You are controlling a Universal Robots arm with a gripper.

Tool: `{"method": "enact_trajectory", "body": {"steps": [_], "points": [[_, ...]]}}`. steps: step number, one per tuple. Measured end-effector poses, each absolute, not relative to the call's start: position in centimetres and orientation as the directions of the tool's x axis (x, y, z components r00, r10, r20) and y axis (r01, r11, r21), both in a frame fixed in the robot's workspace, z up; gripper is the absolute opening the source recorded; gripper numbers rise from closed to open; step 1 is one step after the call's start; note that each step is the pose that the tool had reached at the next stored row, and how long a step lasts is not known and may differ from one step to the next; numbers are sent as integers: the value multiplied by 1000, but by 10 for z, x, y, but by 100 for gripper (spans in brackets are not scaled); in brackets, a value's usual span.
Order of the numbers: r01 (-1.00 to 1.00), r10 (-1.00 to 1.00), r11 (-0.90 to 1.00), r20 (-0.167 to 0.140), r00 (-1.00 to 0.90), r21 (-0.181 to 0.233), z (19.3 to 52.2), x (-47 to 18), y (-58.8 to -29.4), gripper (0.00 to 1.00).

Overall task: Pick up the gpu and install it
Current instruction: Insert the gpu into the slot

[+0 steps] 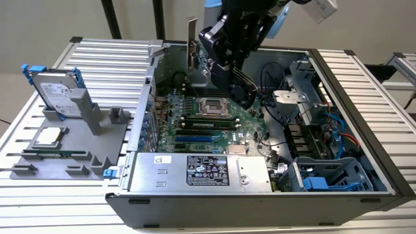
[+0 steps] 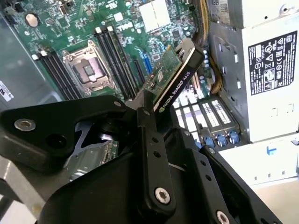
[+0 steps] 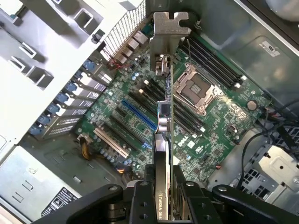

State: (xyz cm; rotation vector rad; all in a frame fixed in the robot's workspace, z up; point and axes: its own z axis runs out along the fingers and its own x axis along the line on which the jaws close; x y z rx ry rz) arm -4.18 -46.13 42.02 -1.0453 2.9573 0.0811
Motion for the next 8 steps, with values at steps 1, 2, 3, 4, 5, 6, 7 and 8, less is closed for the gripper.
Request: {"method": "enact_trajectory", "body": {"steps": [1,2,3,4,5,6,7,8], "points": [[-636,-636,770,-21,-772,47,420,-42,-461,0],[-643,-643,764,-21,-765,47,420,-42,-461,0],[-651,-651,758,-21,-759,47,420,-42,-461,0],[-658,-658,751,-21,-753,47,420,-42,-461,0],[-666,-665,745,-21,-746,47,420,-42,-461,0],[-672,-672,739,-21,-740,47,420,-42,-461,0],[-679,-679,733,-21,-734,47,420,-42,-461,0],[-686,-685,726,-21,-728,47,420,-42,-461,0]]}}
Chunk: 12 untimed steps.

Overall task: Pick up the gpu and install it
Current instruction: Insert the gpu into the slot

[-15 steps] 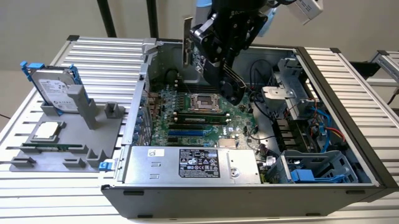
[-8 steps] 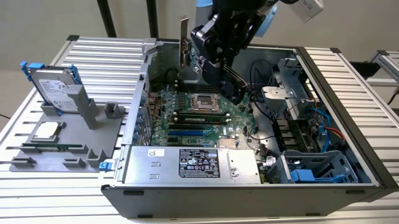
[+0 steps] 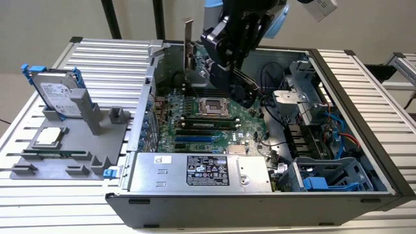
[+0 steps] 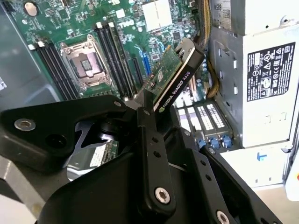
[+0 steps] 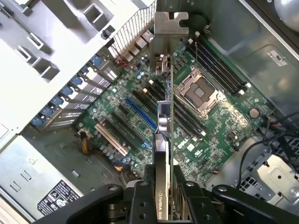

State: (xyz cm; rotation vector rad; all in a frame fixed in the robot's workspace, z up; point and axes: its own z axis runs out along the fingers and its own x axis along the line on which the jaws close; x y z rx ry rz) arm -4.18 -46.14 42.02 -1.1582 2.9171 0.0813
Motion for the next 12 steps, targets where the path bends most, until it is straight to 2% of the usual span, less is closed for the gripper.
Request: {"method": "enact_trajectory", "body": {"steps": [12], "points": [[-761,-761,647,-21,-648,47,420,-42,-461,0]]}}
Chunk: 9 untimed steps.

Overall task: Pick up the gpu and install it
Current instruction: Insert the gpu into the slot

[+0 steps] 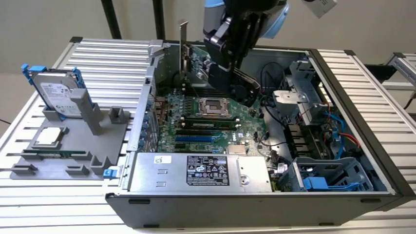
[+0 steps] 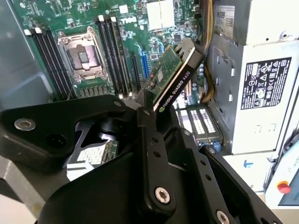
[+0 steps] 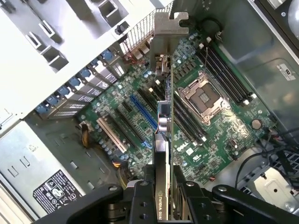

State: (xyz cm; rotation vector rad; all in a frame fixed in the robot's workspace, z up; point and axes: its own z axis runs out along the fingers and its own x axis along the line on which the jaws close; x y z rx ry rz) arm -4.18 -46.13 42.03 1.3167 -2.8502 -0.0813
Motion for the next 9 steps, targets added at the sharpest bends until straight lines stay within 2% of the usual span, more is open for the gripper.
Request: {"method": "enact_trajectory", "body": {"steps": [9], "points": [[-820,-820,570,-21,-572,47,420,-42,-461,0]]}}
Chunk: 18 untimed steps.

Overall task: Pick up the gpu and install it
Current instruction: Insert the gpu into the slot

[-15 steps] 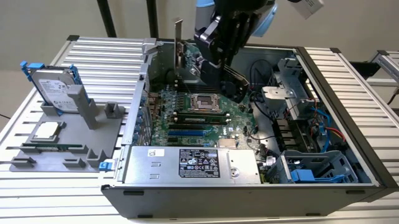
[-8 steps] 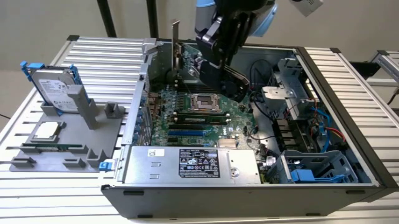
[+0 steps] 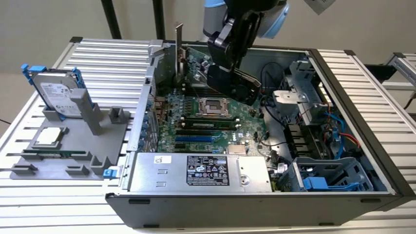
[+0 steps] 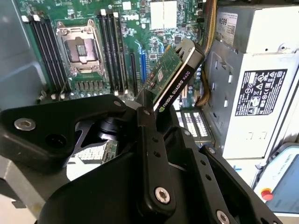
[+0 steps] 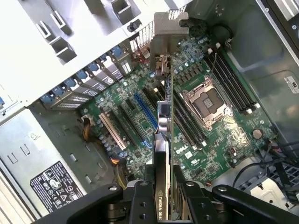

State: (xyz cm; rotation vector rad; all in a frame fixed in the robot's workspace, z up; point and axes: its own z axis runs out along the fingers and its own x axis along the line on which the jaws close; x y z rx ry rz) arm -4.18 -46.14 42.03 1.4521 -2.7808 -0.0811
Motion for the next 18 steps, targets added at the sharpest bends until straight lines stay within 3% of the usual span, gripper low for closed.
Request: {"method": "enact_trajectory", "body": {"steps": [18], "points": [[-918,-919,393,-21,-394,47,421,-42,-461,0]]}}
